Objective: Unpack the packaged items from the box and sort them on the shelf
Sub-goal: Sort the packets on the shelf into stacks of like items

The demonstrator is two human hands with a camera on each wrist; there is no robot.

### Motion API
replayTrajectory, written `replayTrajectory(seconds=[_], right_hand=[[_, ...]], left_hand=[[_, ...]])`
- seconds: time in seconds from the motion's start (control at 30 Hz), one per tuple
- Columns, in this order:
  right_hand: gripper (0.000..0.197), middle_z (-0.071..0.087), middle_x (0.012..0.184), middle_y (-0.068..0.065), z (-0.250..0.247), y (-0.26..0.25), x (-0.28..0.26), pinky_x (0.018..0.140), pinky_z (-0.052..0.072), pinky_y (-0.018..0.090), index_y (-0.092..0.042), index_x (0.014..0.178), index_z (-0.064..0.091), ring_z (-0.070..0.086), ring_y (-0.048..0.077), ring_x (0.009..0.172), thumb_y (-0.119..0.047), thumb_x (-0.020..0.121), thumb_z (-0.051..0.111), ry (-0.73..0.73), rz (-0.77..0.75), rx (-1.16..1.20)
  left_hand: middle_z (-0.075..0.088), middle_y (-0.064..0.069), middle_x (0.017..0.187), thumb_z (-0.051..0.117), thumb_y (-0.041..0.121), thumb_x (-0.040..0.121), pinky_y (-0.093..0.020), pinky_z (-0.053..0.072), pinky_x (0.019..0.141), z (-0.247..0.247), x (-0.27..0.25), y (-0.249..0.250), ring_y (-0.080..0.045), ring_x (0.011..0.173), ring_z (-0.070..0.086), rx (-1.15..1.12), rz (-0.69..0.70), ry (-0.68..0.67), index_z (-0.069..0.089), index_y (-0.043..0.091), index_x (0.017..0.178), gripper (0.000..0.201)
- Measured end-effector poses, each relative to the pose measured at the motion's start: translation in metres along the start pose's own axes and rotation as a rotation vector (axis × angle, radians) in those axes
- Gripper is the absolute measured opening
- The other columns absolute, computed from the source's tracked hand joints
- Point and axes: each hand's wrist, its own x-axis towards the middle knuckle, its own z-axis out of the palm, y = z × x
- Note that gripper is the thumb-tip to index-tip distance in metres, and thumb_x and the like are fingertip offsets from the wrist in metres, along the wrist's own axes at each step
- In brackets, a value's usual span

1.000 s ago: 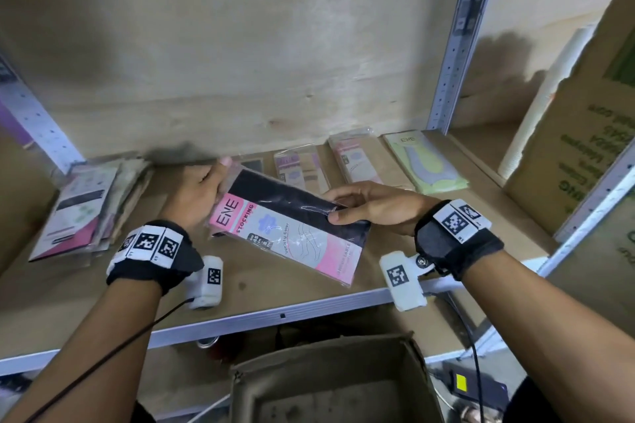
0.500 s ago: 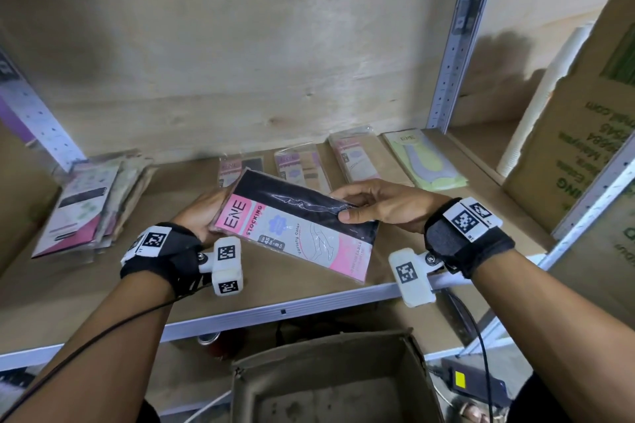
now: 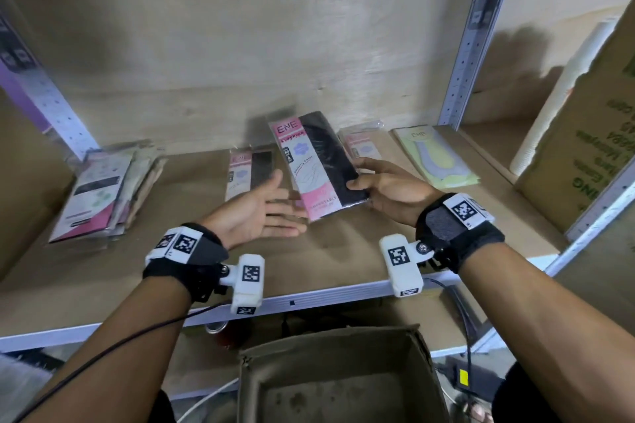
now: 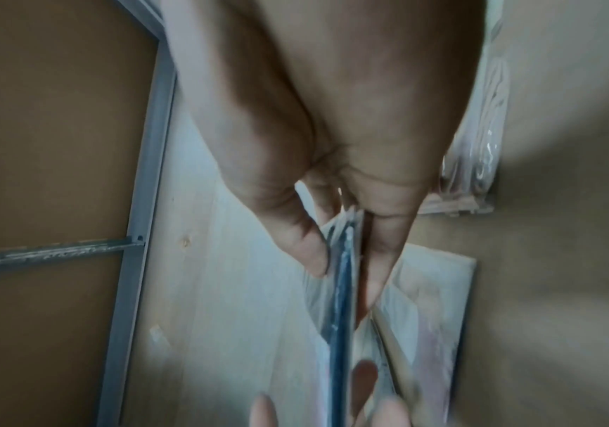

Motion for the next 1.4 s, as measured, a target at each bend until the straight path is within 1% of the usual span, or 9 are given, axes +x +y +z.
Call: replayTrajectory(seconds=[0.07,0.23,0.4,0.67,0.77,0.87,1.0,1.2,1.4], right_hand=[[0.028,0.068,0.113,0.018,0.006,0.005,0.006,0.086,0.057,0.035,-0.005,0.112,0.058,0.068,0.028,0.095,0.014,0.091,0.054,0.019,0.007,-0.005],[0.037,0.071,0.113,0.019,0.018,0.01,0.019,0.096,0.054,0.044,-0.004,0.117,0.063,0.07,0.034,0.104,0.006,0.083,0.072,0.122,0.002,-0.303],[0.045,0.071,0.088,0.009,0.031,0.006,0.028,0.067,0.055,0.029,0.0,0.12,0.062,0.071,0.022,0.08,0.0,0.078,0.08,0.176,-0.016,-0.466],[0.018,0.075,0.082,0.005,0.069,0.005,0.067,0.067,0.062,0.026,-0.007,0.094,0.074,0.068,0.013,0.065,-0.011,0.079,0.082,0.223,-0.09,-0.774],[0.04,0.076,0.094,0.01,0.08,0.014,0.082,0.083,0.061,0.036,-0.003,0.11,0.07,0.074,0.021,0.081,-0.018,0.077,0.085,0.242,-0.072,-0.82],[0.058,0.072,0.112,0.013,0.093,0.021,0.093,0.094,0.056,0.04,-0.002,0.124,0.065,0.07,0.028,0.102,-0.023,0.074,0.086,0.247,-0.07,-0.9],[0.052,0.073,0.11,0.014,0.103,0.029,0.1,0.091,0.058,0.042,-0.001,0.119,0.067,0.07,0.029,0.101,-0.018,0.073,0.087,0.244,-0.056,-0.887],[0.039,0.074,0.105,0.01,0.106,0.042,0.104,0.089,0.059,0.039,-0.001,0.107,0.072,0.07,0.023,0.098,-0.018,0.074,0.084,0.191,-0.019,-0.968],[0.034,0.075,0.096,0.019,0.107,0.043,0.103,0.081,0.062,0.045,0.006,0.101,0.071,0.075,0.029,0.086,-0.013,0.075,0.082,0.155,0.002,-0.948]], left_hand=[[0.07,-0.022,0.118,0.07,0.04,0.085,-0.035,0.062,0.082,0.01,0.0,-0.002,-0.039,0.105,0.07,0.018,0.041,-0.009,0.058,0.007,0.129,0.056],[0.074,-0.017,0.087,0.068,0.006,0.091,-0.019,0.058,0.06,0.0,-0.004,-0.002,-0.019,0.07,0.073,0.213,0.132,0.203,0.067,0.0,0.11,0.02],[0.075,-0.015,0.084,0.074,0.01,0.087,-0.017,0.059,0.06,-0.013,-0.014,0.004,-0.016,0.068,0.072,0.266,0.116,0.258,0.072,0.002,0.101,0.016],[0.075,-0.01,0.072,0.076,0.003,0.085,-0.016,0.056,0.051,-0.033,-0.017,0.009,-0.013,0.054,0.071,0.331,0.202,0.546,0.072,0.007,0.102,0.019],[0.073,-0.011,0.076,0.075,-0.004,0.083,-0.017,0.055,0.049,-0.048,-0.016,0.007,-0.012,0.049,0.069,0.33,0.217,0.652,0.072,0.005,0.1,0.02],[0.075,-0.017,0.087,0.076,-0.004,0.08,-0.033,0.063,0.065,-0.066,-0.014,0.003,-0.021,0.059,0.072,0.403,0.195,0.726,0.073,0.011,0.082,0.016],[0.075,-0.021,0.089,0.079,0.0,0.077,-0.052,0.058,0.088,-0.084,-0.014,-0.002,-0.033,0.078,0.071,0.475,0.192,0.76,0.073,0.018,0.07,0.02],[0.075,-0.019,0.087,0.081,0.007,0.08,-0.029,0.061,0.062,-0.089,-0.015,-0.013,-0.022,0.057,0.069,0.45,0.12,0.681,0.075,0.004,0.08,0.007],[0.072,-0.017,0.085,0.082,0.009,0.08,-0.027,0.055,0.054,-0.087,-0.015,-0.012,-0.02,0.054,0.063,0.452,0.113,0.716,0.069,-0.002,0.103,0.029]])
